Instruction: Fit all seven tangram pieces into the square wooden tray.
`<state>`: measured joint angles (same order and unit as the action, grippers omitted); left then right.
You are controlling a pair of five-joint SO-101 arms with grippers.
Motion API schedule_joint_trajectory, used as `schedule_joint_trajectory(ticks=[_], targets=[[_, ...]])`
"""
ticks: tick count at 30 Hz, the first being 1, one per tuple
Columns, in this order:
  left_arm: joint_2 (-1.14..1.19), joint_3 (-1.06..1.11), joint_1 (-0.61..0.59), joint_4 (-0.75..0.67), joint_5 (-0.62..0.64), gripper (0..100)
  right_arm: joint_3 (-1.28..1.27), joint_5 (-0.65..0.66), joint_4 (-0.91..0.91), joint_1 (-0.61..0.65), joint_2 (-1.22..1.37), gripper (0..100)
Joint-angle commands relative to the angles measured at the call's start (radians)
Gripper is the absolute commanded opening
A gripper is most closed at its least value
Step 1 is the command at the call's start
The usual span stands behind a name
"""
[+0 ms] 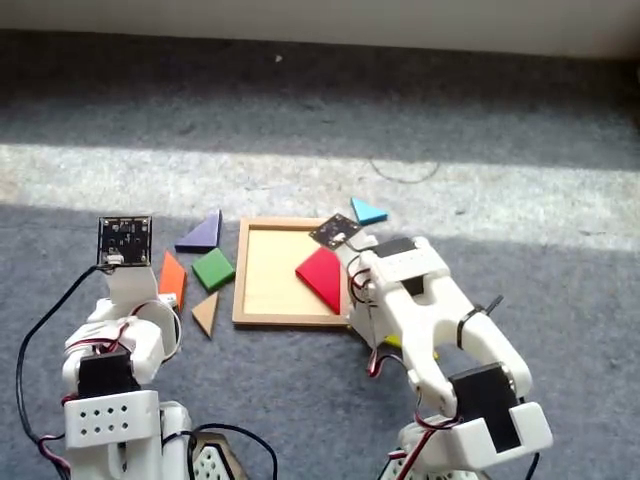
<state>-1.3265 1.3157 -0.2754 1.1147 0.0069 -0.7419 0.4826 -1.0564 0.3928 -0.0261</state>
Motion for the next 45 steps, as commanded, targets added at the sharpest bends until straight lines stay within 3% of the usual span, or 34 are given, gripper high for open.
schedule_joint_trajectory(ticks=[1, 13, 23, 30, 34, 40, 45], targets=[[-0.008, -0.007, -0.013, -0.017, -0.006, 1, 0.002, 0.005, 0.019, -0.024, -0.076, 22.1], [-0.008, -0.007, -0.013, -0.017, -0.006, 1, -0.007, -0.054, -0.061, -0.073, -0.395, 22.0], [-0.010, 0.005, -0.013, -0.023, -0.006, 1, -0.005, -0.137, -0.058, -0.054, -0.440, 22.5], [-0.010, 0.007, -0.013, -0.023, -0.006, 1, -0.007, -0.299, 0.004, -0.016, -0.438, 41.3], [-0.010, 0.007, -0.013, -0.023, -0.006, 1, -0.002, -0.338, 0.051, -0.107, -0.438, 35.8], [-0.010, 0.007, -0.013, -0.023, -0.006, 1, 0.002, -0.334, 0.056, -0.254, -0.430, 12.5], [-0.010, 0.007, -0.013, -0.023, -0.006, 1, 0.007, -0.334, 0.056, -0.298, -0.254, 11.5]])
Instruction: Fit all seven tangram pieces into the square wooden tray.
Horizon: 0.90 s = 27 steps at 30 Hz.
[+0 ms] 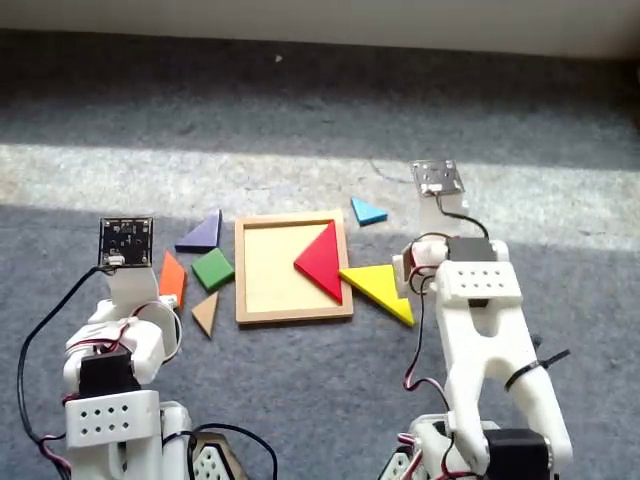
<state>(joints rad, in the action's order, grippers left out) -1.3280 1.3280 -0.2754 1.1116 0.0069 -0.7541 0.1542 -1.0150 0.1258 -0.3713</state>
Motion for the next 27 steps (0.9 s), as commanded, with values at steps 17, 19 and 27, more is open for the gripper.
schedule_joint_trajectory(ticks=[17, 19, 27], targets=[[-0.008, -0.005, -0.015, -0.020, -0.006, 1, 0.271, -0.006, 0.064, 0.028, 0.484, 5.1], [-0.008, -0.005, -0.015, -0.020, -0.006, 1, 0.271, -0.006, 0.061, 0.070, 0.483, 5.1], [-0.008, -0.005, -0.015, -0.020, -0.006, 1, 0.277, -0.011, 0.058, 0.166, 0.467, 5.1]])
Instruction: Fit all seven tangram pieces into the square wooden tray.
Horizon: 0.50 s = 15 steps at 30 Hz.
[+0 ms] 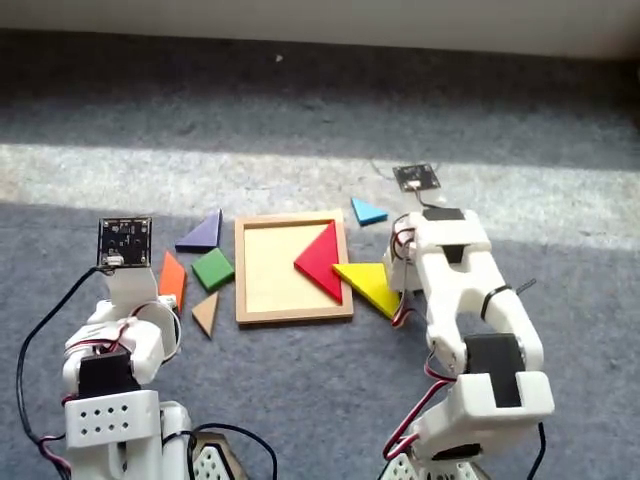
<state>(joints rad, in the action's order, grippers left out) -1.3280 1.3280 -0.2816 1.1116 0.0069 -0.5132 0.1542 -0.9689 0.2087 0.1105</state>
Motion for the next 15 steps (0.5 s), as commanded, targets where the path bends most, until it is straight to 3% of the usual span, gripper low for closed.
schedule_joint_trajectory(ticks=[1, 15], targets=[[-0.008, -0.005, -0.008, -0.020, -0.006, 1, 0.038, -0.012, 0.010, 0.097, -0.031, 5.1], [-0.008, -0.005, -0.010, -0.020, -0.006, 1, 0.044, -0.012, -0.016, 0.361, -0.182, 5.1]])
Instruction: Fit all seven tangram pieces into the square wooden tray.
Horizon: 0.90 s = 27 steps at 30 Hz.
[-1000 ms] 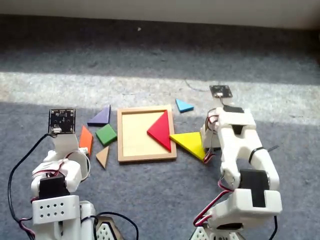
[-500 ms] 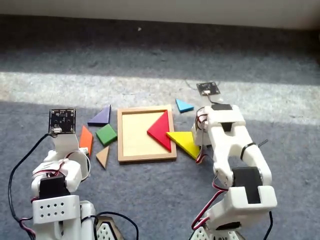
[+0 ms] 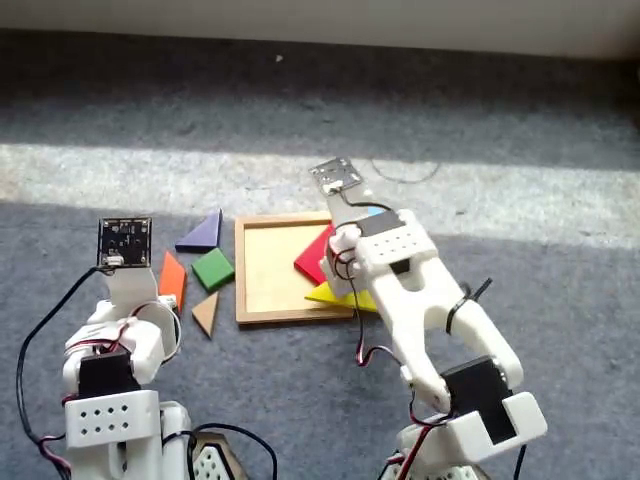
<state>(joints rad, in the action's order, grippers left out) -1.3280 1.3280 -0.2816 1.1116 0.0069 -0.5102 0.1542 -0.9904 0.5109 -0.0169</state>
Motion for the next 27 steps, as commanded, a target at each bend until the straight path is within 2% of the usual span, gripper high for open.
schedule_joint_trajectory(ticks=[1, 15, 22, 27], targets=[[-0.008, -0.005, -0.010, -0.020, -0.006, 1, 0.041, -0.012, 0.005, 0.073, -0.061, 5.1], [-0.008, -0.005, -0.012, -0.020, -0.008, 1, 0.130, -0.014, -0.223, 0.096, -0.153, 4.9], [-0.008, -0.007, -0.012, -0.020, -0.008, 1, 0.067, -0.008, -0.154, 0.091, -0.113, 4.9], [-0.008, -0.007, -0.012, -0.020, -0.008, 1, 0.065, -0.008, -0.090, 0.091, 0.033, 4.9]])
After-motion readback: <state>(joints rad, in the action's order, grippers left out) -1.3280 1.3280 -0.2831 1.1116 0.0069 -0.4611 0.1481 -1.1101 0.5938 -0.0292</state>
